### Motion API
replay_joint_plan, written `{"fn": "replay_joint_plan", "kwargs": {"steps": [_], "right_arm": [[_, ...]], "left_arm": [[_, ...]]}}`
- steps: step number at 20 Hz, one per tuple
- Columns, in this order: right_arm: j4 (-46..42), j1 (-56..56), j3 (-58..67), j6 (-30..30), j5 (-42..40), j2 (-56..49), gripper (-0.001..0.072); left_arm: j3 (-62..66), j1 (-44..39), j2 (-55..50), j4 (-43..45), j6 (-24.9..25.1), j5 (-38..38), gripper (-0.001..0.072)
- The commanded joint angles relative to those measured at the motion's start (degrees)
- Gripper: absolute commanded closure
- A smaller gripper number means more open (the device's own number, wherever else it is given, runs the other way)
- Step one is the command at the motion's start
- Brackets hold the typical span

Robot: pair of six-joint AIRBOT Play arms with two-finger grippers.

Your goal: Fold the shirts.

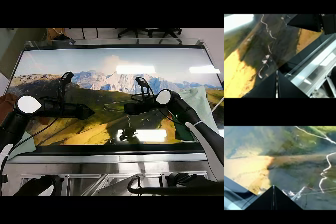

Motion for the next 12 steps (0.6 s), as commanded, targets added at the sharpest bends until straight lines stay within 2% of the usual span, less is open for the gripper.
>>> {"fn": "replay_joint_plan", "kwargs": {"steps": [1,7,9,12], "right_arm": [[0.0,0.0,0.0,0.0,0.0,0.0,0.0693],[0.0,0.0,0.0,0.0,0.0,0.0,0.0693],[0.0,0.0,0.0,0.0,0.0,0.0,0.0693],[0.0,0.0,0.0,0.0,0.0,0.0,0.0693]], "left_arm": [[0.0,0.0,0.0,0.0,0.0,0.0,0.0692],[0.0,-0.1,0.0,-0.1,0.0,0.9,0.0692],[0.0,-0.4,0.0,-0.1,0.0,6.5,0.0692],[0.0,-0.4,0.0,0.0,0.0,10.0,0.0692]]}}
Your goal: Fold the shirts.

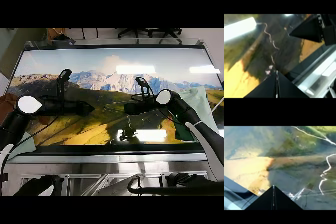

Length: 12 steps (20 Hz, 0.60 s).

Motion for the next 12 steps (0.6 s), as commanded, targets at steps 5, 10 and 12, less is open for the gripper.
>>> {"fn": "replay_joint_plan", "kwargs": {"steps": [5,10,12], "right_arm": [[0.0,0.0,0.0,0.0,0.0,0.0,0.0693],[0.0,0.0,0.0,0.0,0.0,0.0,0.0693],[0.0,0.0,0.0,0.0,0.0,0.0,0.0693]], "left_arm": [[0.0,-0.1,-0.4,0.4,0.1,7.7,0.0691],[6.4,11.2,-0.5,25.2,-4.1,2.3,0.0032],[8.6,19.0,-1.9,38.9,-7.1,0.0,0.0025]]}}
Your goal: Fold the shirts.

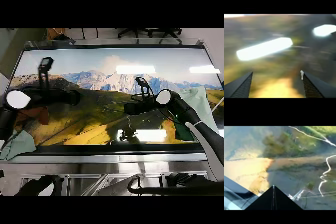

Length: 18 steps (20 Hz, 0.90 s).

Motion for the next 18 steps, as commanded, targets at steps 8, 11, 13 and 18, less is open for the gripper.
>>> {"fn": "replay_joint_plan", "kwargs": {"steps": [8,11,13,18], "right_arm": [[0.0,0.0,0.0,0.0,0.0,0.0,0.0693],[0.0,0.0,0.0,0.0,0.0,0.0,0.0693],[0.0,0.0,0.0,0.0,0.0,0.0,0.0693],[0.0,0.0,0.0,0.0,0.0,0.0,0.0693]], "left_arm": [[1.8,36.0,-19.0,28.0,-5.0,4.1,0.0024],[1.8,37.4,-25.5,28.1,-5.0,10.4,0.0024],[1.8,36.8,-28.9,28.0,-5.0,14.8,0.0025],[4.2,35.5,-33.5,28.0,-6.6,14.4,0.0166]]}}
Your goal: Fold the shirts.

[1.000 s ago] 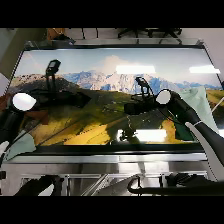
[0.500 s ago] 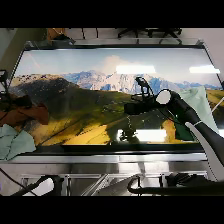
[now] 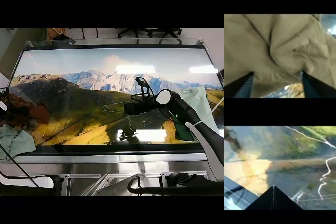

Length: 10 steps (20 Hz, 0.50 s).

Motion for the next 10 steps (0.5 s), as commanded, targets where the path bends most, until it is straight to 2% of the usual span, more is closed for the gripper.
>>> {"fn": "replay_joint_plan", "kwargs": {"steps": [1,2,7,10], "right_arm": [[0.0,0.0,0.0,0.0,0.0,0.0,0.0693],[0.0,0.0,0.0,0.0,0.0,0.0,0.0693],[0.0,0.0,0.0,0.0,0.0,0.0,0.0693],[0.0,0.0,0.0,0.0,0.0,0.0,0.0693]], "left_arm": [[2.8,-0.1,-3.4,0.2,-1.9,-1.8,0.0484],[4.3,-0.1,-3.8,0.3,-1.9,-4.2,0.0692],[13.6,-1.2,-3.4,0.2,-2.4,-17.3,0.0697],[18.6,-5.4,1.3,-1.7,-2.3,-20.9,0.0697]]}}
